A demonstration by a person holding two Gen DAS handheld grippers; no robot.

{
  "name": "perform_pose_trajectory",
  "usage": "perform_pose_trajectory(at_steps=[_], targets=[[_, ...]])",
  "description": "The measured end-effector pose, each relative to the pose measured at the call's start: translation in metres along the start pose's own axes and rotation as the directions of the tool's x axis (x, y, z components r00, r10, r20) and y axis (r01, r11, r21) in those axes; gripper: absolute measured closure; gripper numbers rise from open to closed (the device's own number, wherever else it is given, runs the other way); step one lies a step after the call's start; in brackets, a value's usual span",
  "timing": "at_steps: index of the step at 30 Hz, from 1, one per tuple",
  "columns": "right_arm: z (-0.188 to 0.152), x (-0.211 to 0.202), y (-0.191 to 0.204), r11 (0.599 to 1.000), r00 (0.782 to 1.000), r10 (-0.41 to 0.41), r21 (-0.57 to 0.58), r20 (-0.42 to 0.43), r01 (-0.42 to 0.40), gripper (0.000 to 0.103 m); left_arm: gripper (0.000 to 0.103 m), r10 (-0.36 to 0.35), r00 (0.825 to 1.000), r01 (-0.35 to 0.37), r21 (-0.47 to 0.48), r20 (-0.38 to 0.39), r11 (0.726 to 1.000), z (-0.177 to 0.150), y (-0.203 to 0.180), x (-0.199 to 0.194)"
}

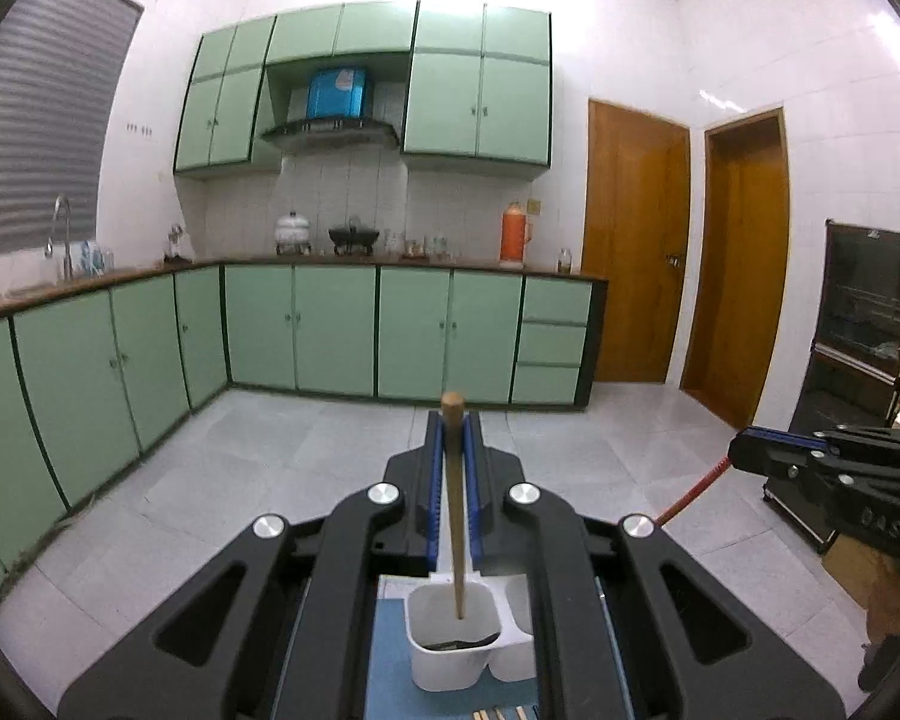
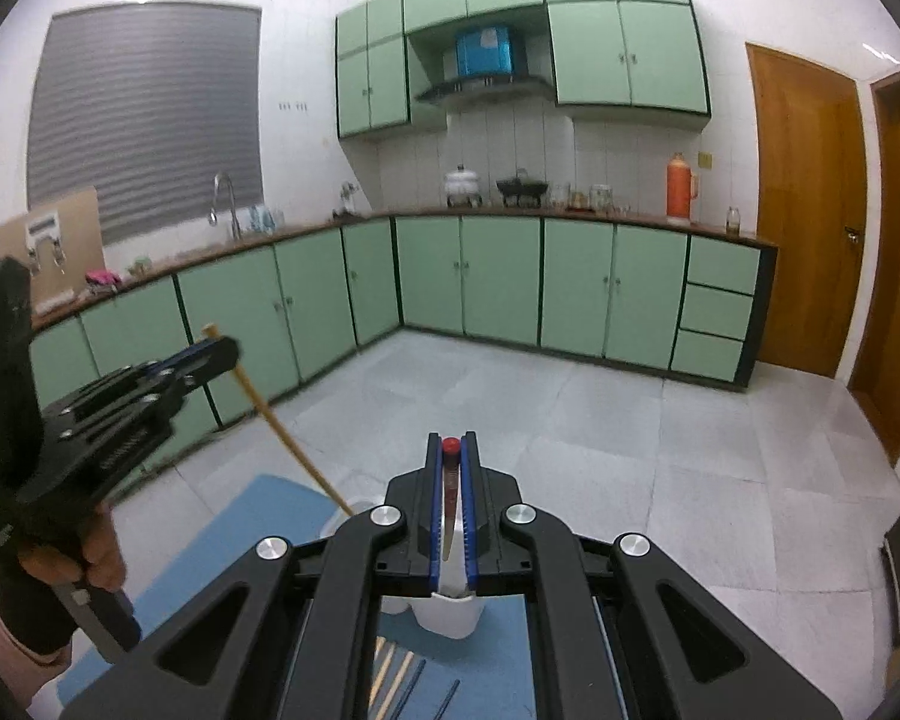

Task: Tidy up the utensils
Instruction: 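Lift both chopsticks upright into the white holder and open both tools, then grasp a red-patterned chopstick with the left tool while the right grasps a black chopstick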

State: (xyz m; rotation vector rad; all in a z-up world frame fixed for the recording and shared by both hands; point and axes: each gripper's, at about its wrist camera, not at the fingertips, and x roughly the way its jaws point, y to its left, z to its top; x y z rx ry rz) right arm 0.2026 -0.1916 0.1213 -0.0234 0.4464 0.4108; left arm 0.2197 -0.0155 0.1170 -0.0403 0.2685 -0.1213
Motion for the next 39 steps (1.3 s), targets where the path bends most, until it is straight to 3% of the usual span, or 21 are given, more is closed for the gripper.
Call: perform_pose_trajectory(at_steps=[4, 7, 9, 11, 18, 23, 29, 34, 39], targets=[[-0.016, 0.03, 0.003, 1.0, 0.997, 0.026, 0.018, -0.07, -0.024, 0.097, 0.097, -0.026, 0.995, 0.026, -0.004, -0.092, 1.0, -0.027, -0.001, 0.039], [-0.029, 0.042, 0.004, 0.999, 0.994, 0.031, 0.015, -0.108, -0.029, 0.095, 0.089, -0.031, 0.99, 0.029, -0.016, -0.136, 0.999, -0.04, 0.005, 0.045], [-0.038, 0.041, 0.001, 0.999, 0.993, 0.034, 0.02, -0.11, -0.032, 0.088, 0.074, -0.032, 0.991, 0.031, -0.008, -0.134, 0.999, -0.047, 0.006, 0.037], [-0.046, 0.033, -0.003, 0.999, 0.995, 0.024, 0.036, -0.099, -0.021, 0.077, 0.068, -0.032, 0.991, 0.032, -0.006, -0.133, 0.999, -0.053, 0.01, 0.027], [-0.095, -0.005, -0.01, 0.994, 0.997, -0.007, 0.112, -0.076, 0.015, 0.066, 0.055, -0.017, 0.972, 0.017, -0.005, -0.235, 1.0, -0.106, 0.016, -0.025], [-0.167, -0.018, -0.009, 0.977, 0.983, -0.039, 0.2, -0.18, 0.075, 0.066, 0.054, -0.011, 0.918, 0.015, 0.006, -0.396, 1.0, -0.169, 0.017, -0.046], [-0.239, -0.01, -0.001, 0.955, 0.947, -0.015, 0.277, -0.32, 0.109, 0.067, 0.056, -0.019, 0.838, 0.006, -0.025, -0.546, 1.0, -0.229, 0.022, -0.048], [-0.266, -0.009, 0.017, 0.957, 0.928, 0.016, 0.275, -0.372, 0.093, 0.073, 0.061, -0.03, 0.801, 0.014, -0.032, -0.597, 0.999, -0.251, 0.026, -0.047], [-0.277, -0.021, 0.028, 0.958, 0.927, 0.028, 0.275, -0.375, 0.082, 0.075, 0.062, -0.041, 0.79, 0.028, -0.03, -0.611, 0.999, -0.26, 0.023, -0.058]])
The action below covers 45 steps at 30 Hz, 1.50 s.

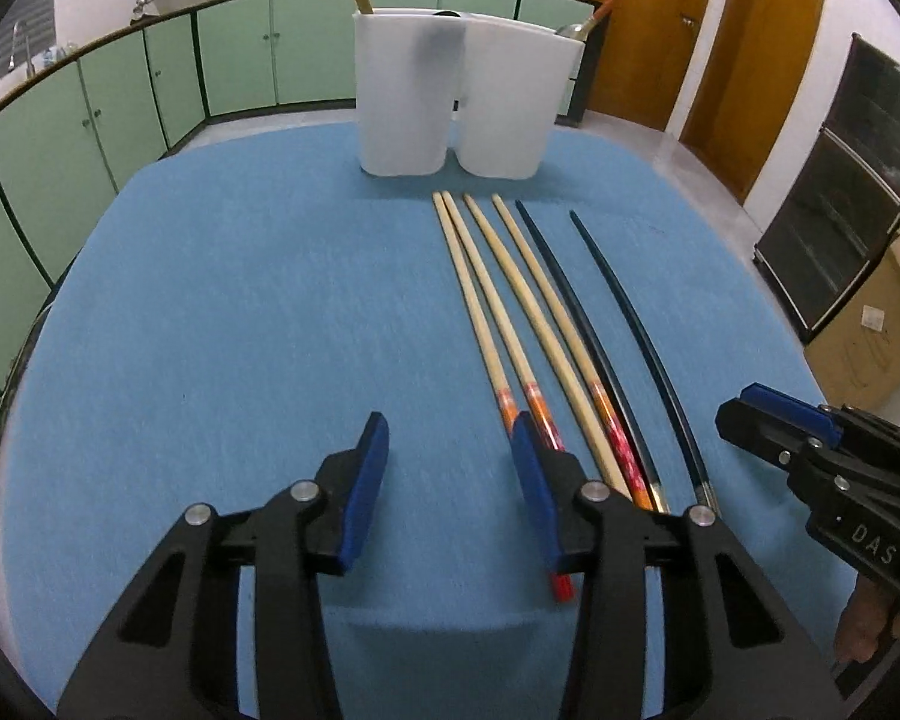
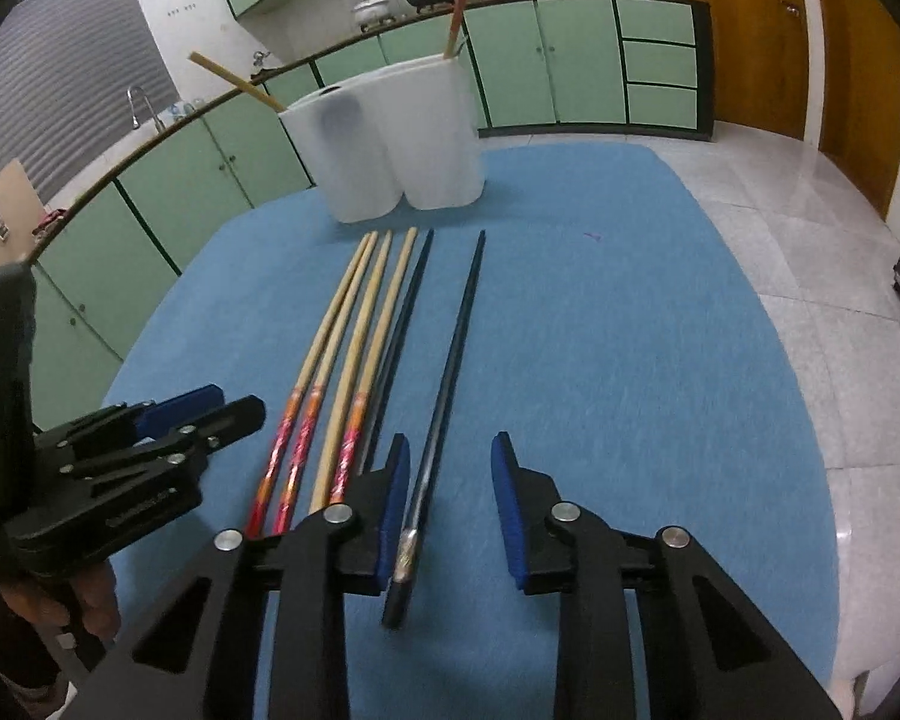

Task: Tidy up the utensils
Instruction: 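Grasp a red-patterned chopstick with the left tool while the right grasps a black chopstick, then lift both chopsticks upright into the white holder and open both tools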

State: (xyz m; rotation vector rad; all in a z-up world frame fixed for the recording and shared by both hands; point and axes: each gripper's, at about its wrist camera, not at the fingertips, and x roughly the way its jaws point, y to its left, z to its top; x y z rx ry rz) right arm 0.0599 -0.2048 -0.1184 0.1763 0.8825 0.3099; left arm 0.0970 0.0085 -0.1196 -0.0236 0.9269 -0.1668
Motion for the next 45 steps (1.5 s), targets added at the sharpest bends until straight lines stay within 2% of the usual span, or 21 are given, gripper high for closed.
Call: perform_pose_trajectory(at_steps=[7, 15, 19, 22, 24, 30, 36, 40, 41, 42, 44, 45], targets=[[-0.028, -0.005, 0.012, 0.999, 1.0, -0.015, -0.032, -0.02, 0.014, 0.076, 0.062, -0.009, 1.0, 0.01, 0.009, -0.014, 1.0, -0.023, -0.005, -0.009], [-0.041, -0.002, 0.022, 0.997, 0.998, -0.041, -0.068, -0.04, 0.039, 0.081, 0.064, -0.002, 1.0, 0.002, 0.018, -0.015, 1.0, -0.027, -0.027, -0.003], [-0.043, -0.001, 0.027, 0.994, 0.997, -0.062, -0.095, -0.034, 0.059, 0.087, 0.065, 0.004, 1.0, -0.004, 0.016, -0.012, 1.0, -0.027, -0.032, -0.003], [-0.044, -0.002, 0.026, 0.991, 0.996, -0.084, -0.107, -0.028, 0.081, 0.095, 0.067, 0.005, 1.0, -0.005, 0.011, -0.01, 1.0, -0.029, -0.032, -0.005], [-0.043, -0.004, 0.021, 0.993, 0.996, -0.083, -0.089, -0.026, 0.08, 0.096, 0.077, 0.012, 1.0, -0.012, 0.007, -0.007, 1.0, -0.03, -0.028, -0.007], [-0.042, -0.005, 0.016, 0.995, 0.997, -0.068, -0.076, -0.027, 0.065, 0.095, 0.077, 0.026, 1.0, -0.026, -0.021, -0.004, 0.999, -0.03, -0.016, -0.01], [-0.045, -0.008, 0.014, 0.996, 0.997, -0.067, -0.068, -0.029, 0.065, 0.094, 0.073, 0.032, 0.999, -0.032, -0.006, -0.008, 0.999, -0.034, -0.02, -0.013], [-0.045, -0.005, 0.013, 0.996, 0.997, -0.067, -0.065, -0.024, 0.065, 0.095, 0.074, 0.036, 0.999, -0.036, -0.009, -0.002, 0.999, -0.036, -0.022, -0.012], [-0.045, -0.005, 0.014, 0.995, 0.997, -0.073, -0.073, -0.02, 0.071, 0.096, 0.075, 0.039, 0.999, -0.039, -0.013, -0.001, 0.999, -0.036, -0.022, -0.012], [-0.046, -0.004, 0.015, 0.993, 0.997, -0.081, -0.084, -0.015, 0.079, 0.096, 0.085, 0.035, 0.999, -0.035, -0.017, -0.002, 0.999, -0.035, -0.023, -0.011], [-0.047, -0.005, 0.017, 0.993, 0.996, -0.084, -0.087, -0.013, 0.083, 0.096, 0.097, 0.028, 1.0, -0.028, -0.012, -0.004, 1.0, -0.036, -0.024, -0.011], [-0.047, -0.005, 0.017, 0.993, 0.997, -0.081, -0.083, -0.013, 0.08, 0.096, 0.097, 0.03, 1.0, -0.03, -0.013, -0.004, 0.999, -0.035, -0.025, -0.011]])
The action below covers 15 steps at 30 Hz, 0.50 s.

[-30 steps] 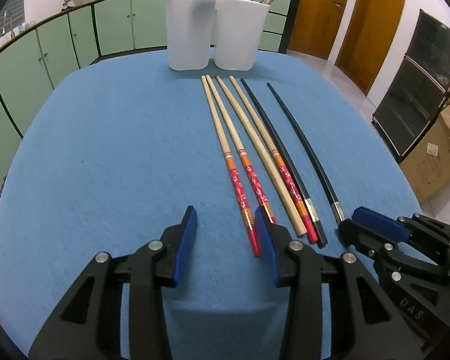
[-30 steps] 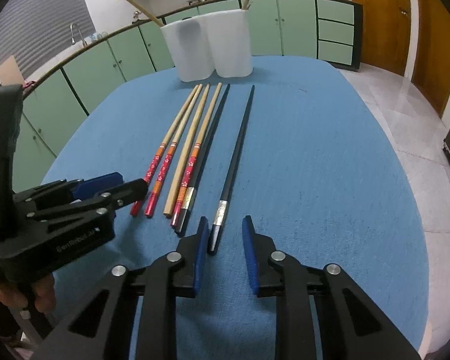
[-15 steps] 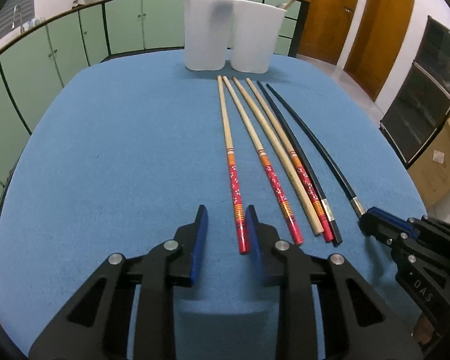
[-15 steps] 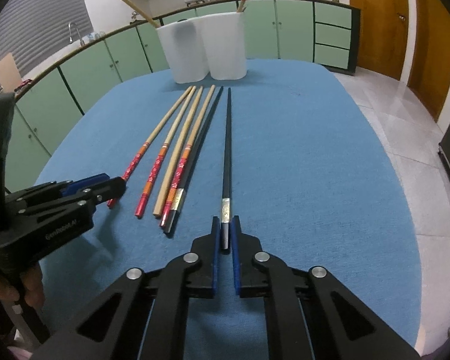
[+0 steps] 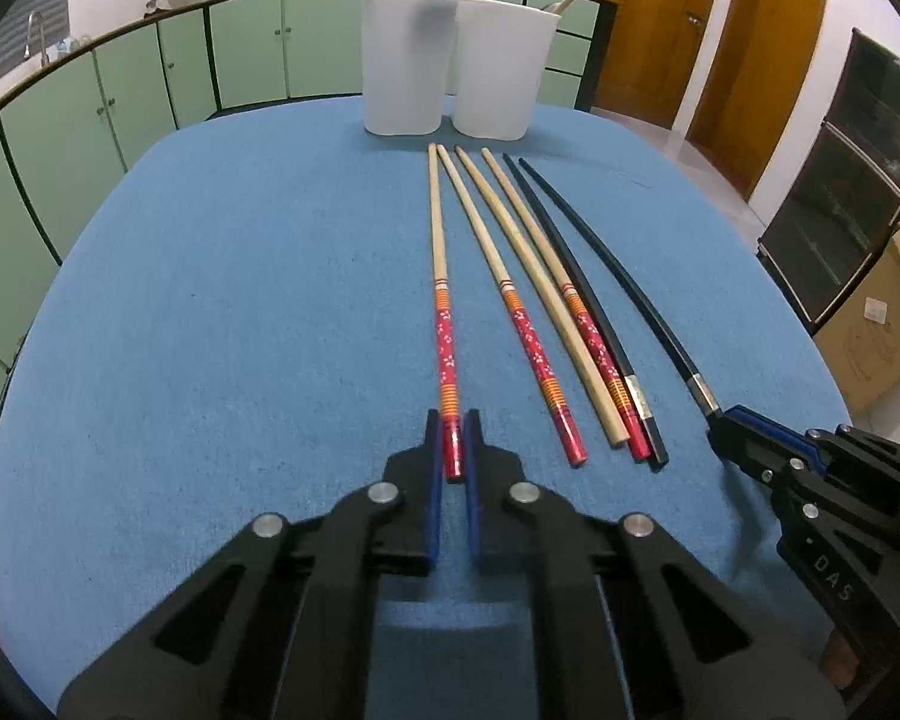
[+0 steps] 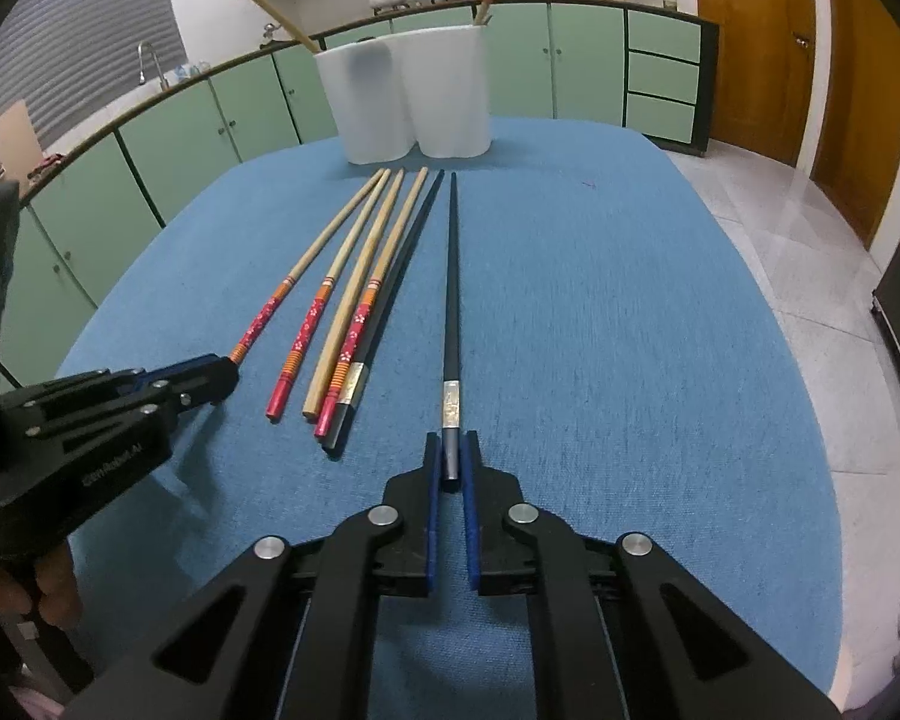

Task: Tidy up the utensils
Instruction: 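Lift both chopsticks upright into the white holder and open both tools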

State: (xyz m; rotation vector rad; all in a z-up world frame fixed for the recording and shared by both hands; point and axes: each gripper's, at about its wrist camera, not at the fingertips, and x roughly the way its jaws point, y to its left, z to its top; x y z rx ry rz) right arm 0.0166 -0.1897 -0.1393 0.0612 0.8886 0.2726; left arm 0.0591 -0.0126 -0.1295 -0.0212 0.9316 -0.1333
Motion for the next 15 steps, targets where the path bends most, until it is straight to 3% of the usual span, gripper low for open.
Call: perform_pose_trajectory(at_steps=[6, 15], targets=[[0.008, -0.014, -0.004, 1.0, 0.999, 0.019, 0.015, 0.034, -0.019, 0.097, 0.098, 0.003, 1.0, -0.003, -0.004, 0.024, 1.0, 0.008, 0.003, -0.012], [0.039, -0.059, -0.006, 1.0, 0.987, 0.024, -0.006, 0.158, -0.024, 0.097, 0.098, 0.015, 0.983, -0.018, 0.014, 0.184, 1.0, 0.038, 0.003, -0.068]])
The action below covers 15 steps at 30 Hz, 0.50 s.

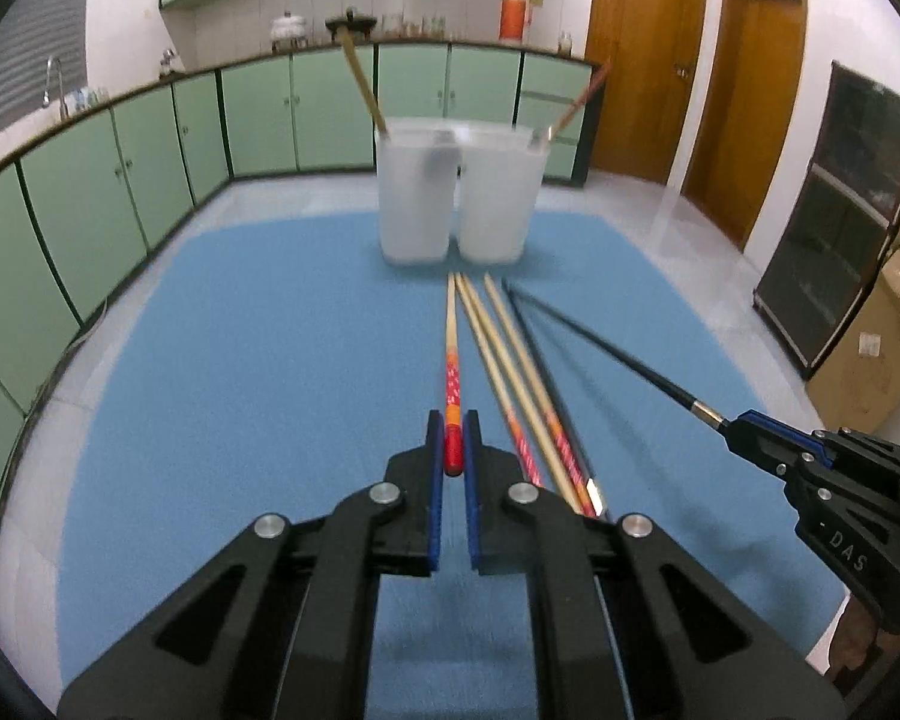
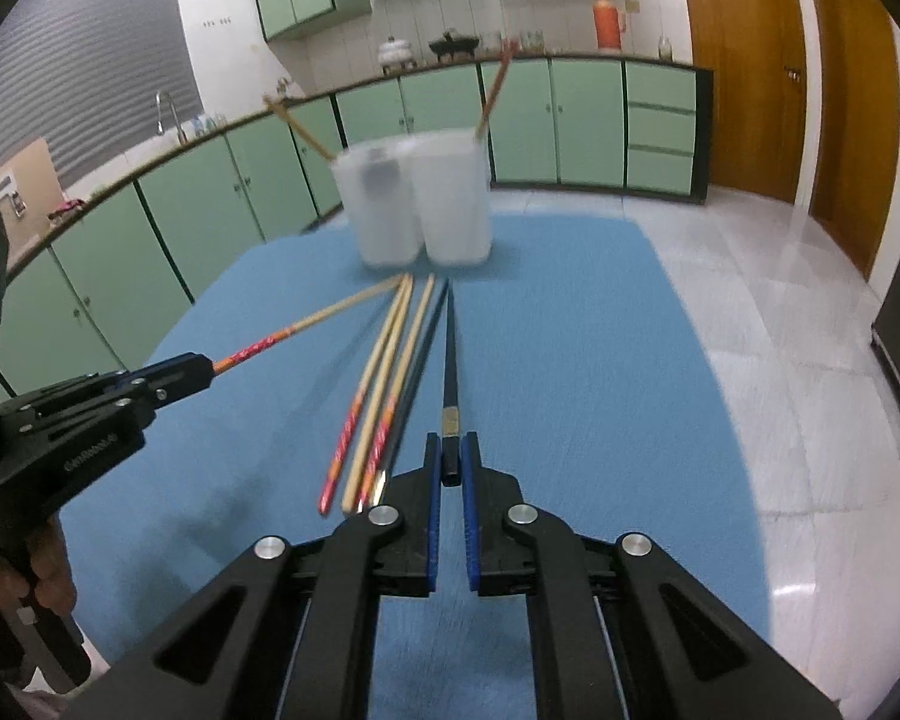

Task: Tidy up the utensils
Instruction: 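Lift both chopsticks upright into the white holder and open both tools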

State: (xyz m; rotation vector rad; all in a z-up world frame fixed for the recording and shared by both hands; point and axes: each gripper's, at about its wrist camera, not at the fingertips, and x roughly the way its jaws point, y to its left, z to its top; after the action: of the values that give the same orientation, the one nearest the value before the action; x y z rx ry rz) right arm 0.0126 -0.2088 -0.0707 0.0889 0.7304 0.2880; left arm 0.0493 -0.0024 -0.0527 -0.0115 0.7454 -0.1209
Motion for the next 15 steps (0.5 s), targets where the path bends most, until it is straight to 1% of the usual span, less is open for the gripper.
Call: perform_pose_trajectory(at_steps=[3, 7, 10, 15], targets=[[0.015, -0.012, -0.002, 1.0, 0.999, 0.001, -0.01, 0.04, 0.0, 0.097, 0.098, -0.002, 0.998, 0.002, 0.002, 0.058, 1.0, 0.017, 0.0, -0.016], [0.043, -0.031, -0.006, 1.0, 0.993, 0.011, -0.015, 0.117, -0.009, 0.097, 0.098, -0.01, 0.992, 0.009, 0.002, 0.128, 1.0, 0.038, -0.002, -0.032], [0.061, -0.04, -0.007, 1.0, 0.986, 0.018, -0.014, 0.165, -0.016, 0.097, 0.098, -0.015, 0.986, 0.015, 0.001, 0.168, 1.0, 0.049, -0.001, -0.039], [0.083, -0.049, -0.007, 0.999, 0.974, 0.039, -0.011, 0.222, -0.038, 0.097, 0.098, -0.027, 0.975, 0.027, 0.004, 0.219, 1.0, 0.067, -0.003, -0.043]])
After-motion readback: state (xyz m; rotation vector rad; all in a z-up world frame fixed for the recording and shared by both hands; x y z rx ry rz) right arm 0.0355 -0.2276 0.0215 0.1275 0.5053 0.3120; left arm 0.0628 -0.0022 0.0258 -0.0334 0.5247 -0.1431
